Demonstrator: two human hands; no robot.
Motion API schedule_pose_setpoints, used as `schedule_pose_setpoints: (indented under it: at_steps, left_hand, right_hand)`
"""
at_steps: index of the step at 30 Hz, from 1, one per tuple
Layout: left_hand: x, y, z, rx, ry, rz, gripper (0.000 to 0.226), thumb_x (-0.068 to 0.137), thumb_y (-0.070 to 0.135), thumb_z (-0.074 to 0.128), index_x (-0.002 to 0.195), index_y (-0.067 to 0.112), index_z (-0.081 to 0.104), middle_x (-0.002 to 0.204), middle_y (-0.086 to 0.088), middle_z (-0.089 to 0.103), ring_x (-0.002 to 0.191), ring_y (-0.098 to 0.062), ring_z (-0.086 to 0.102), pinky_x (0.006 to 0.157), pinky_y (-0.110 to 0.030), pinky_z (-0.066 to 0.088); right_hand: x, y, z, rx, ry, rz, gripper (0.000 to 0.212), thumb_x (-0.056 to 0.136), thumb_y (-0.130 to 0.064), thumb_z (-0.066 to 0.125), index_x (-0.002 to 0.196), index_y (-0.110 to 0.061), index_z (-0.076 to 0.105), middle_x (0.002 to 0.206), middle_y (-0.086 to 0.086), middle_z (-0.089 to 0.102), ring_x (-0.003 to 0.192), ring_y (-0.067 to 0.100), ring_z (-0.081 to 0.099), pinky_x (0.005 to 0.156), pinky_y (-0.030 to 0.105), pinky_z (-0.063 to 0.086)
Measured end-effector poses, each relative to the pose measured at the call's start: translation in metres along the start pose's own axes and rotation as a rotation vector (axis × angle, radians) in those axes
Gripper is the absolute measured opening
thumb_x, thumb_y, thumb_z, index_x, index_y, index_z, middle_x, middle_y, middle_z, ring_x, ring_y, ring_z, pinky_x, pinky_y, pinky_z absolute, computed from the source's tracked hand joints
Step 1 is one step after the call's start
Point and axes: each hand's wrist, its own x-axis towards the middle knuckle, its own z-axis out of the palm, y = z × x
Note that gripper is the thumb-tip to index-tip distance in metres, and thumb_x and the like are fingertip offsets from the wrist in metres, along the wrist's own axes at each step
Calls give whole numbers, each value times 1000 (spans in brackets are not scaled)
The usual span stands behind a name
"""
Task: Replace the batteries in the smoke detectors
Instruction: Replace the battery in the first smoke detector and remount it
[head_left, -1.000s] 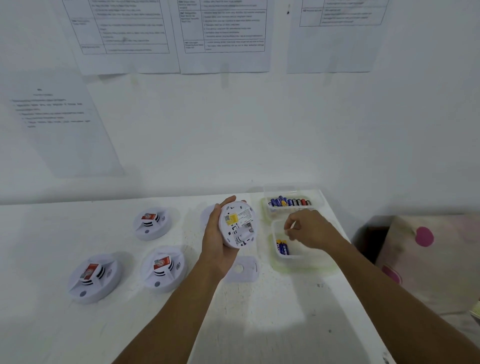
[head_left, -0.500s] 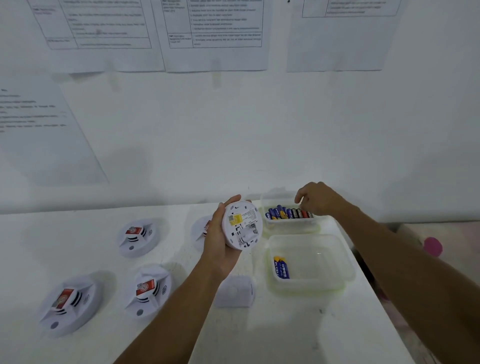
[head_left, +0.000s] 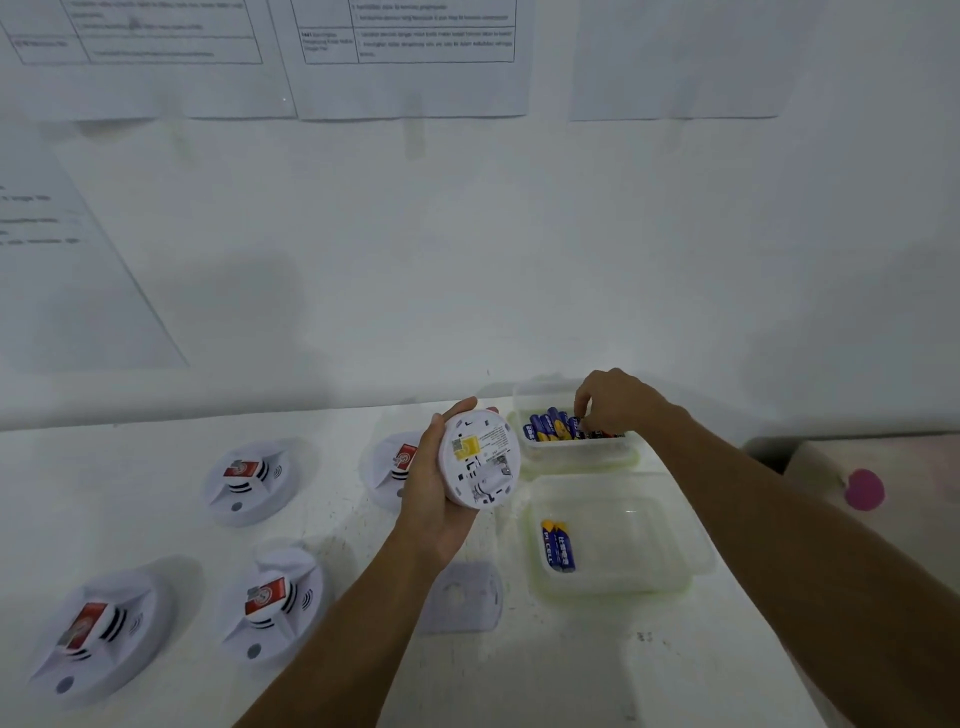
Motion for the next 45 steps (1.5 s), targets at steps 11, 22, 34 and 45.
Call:
schedule_pose_setpoints:
  at_steps: [11, 22, 34, 45]
  left_hand:
    - [-1, 1, 1, -6, 7, -10, 41, 101, 41, 36, 125, 20, 62, 129, -9, 64, 116, -26, 60, 97, -44, 47]
    - [-8, 7, 7, -6, -14, 23, 40, 102, 41, 36, 124, 20, 62, 123, -7, 67, 115, -25, 60, 101, -44, 45]
    - [-29, 14, 11, -55, -51, 35, 48, 91, 44, 47, 131, 19, 58, 126, -10, 64, 120, -32, 55, 109, -50, 37]
    - [-52, 19, 15, -87, -59, 49, 42, 100, 45, 38, 129, 23, 58, 118, -8, 68, 109, -30, 60, 97, -48, 43]
  right_hand:
    - [-4, 1, -7, -5, -68, -33, 13, 83, -10, 71, 96, -14, 74, 68, -7, 60, 61, 10, 56, 51, 18, 39]
    - [-35, -4, -23, 407, 181, -157, 11, 94, -13, 58, 94, -17, 69, 89, -2, 71, 84, 10, 68, 81, 31, 56]
    - [-126, -74, 7, 966, 103, -286, 25, 89, -7, 66, 107, -19, 54, 92, 4, 67, 68, 23, 69, 60, 29, 51]
    - [-145, -104, 44, 986, 419, -241, 29, 71, -8, 84, 88, -16, 62, 87, -1, 67, 67, 11, 68, 62, 23, 53]
